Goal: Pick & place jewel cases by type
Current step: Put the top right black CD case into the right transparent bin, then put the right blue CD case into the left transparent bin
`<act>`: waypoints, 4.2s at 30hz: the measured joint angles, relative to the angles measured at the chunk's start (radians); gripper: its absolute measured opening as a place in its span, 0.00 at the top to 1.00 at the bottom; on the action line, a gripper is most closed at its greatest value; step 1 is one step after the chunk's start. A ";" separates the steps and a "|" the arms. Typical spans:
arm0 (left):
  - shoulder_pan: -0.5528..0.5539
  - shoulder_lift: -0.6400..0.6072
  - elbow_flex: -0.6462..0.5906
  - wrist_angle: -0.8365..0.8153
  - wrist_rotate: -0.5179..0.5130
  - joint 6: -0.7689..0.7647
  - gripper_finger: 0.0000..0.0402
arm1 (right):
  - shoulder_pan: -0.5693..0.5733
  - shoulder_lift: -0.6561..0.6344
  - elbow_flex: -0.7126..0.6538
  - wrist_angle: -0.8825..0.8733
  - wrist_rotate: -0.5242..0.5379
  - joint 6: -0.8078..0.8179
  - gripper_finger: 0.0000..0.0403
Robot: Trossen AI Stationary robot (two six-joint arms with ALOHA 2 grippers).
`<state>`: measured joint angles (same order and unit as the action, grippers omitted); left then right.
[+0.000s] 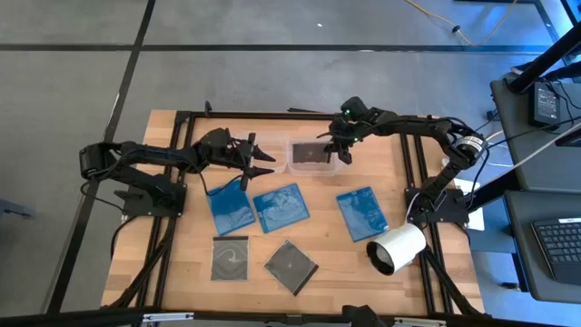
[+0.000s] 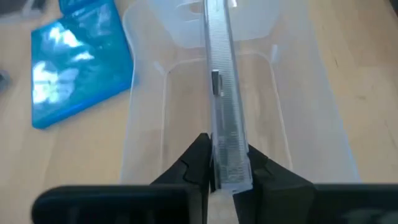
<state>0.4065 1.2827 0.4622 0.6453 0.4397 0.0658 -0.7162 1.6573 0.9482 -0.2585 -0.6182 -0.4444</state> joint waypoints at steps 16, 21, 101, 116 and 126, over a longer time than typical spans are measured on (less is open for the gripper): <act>0.000 0.000 0.000 -0.004 0.000 0.000 0.58 | -0.001 0.000 0.000 -0.084 -0.083 0.045 0.79; 0.000 0.000 0.000 -0.006 0.000 0.000 0.58 | -0.001 0.000 0.000 -0.086 -0.083 -0.006 0.79; -0.384 0.507 0.360 0.028 -0.359 0.525 0.58 | 0.516 -0.547 -0.122 -0.486 0.406 1.282 0.37; -0.414 0.875 0.661 0.024 -0.374 0.641 0.58 | 0.518 -0.575 -0.137 -0.747 0.603 1.464 0.37; -0.414 0.947 0.738 0.026 -0.404 0.691 0.58 | 0.518 -0.574 -0.283 -0.645 0.580 1.531 0.37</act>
<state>-0.0078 2.2299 1.1999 0.6708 0.0353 0.7567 -0.1986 1.0836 0.6651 -0.9034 -0.0385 1.0866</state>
